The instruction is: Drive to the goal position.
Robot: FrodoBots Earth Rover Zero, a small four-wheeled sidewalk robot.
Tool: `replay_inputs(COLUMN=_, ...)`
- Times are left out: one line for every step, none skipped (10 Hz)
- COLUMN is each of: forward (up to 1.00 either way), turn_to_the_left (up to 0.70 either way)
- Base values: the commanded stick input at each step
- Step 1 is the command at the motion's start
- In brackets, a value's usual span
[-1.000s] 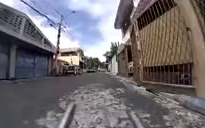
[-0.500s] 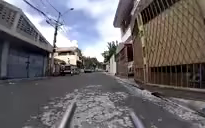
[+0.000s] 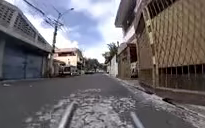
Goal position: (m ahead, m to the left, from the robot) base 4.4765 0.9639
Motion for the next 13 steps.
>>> replay_inputs(forward=1.00, turn_to_the_left=0.00)
replay_inputs(forward=1.00, turn_to_the_left=0.00)
replay_inputs(forward=1.00, turn_to_the_left=0.00)
replay_inputs(forward=1.00, turn_to_the_left=0.00)
replay_inputs(forward=1.00, turn_to_the_left=0.00)
replay_inputs(forward=1.00, turn_to_the_left=0.00)
replay_inputs(forward=1.00, turn_to_the_left=0.00)
replay_inputs(forward=1.00, turn_to_the_left=0.00)
replay_inputs(forward=1.00, turn_to_the_left=0.00)
replay_inputs(forward=1.00, turn_to_the_left=0.00)
replay_inputs(forward=1.00, turn_to_the_left=0.00)
replay_inputs(forward=1.00, turn_to_the_left=0.00)
replay_inputs(forward=1.00, turn_to_the_left=0.00)
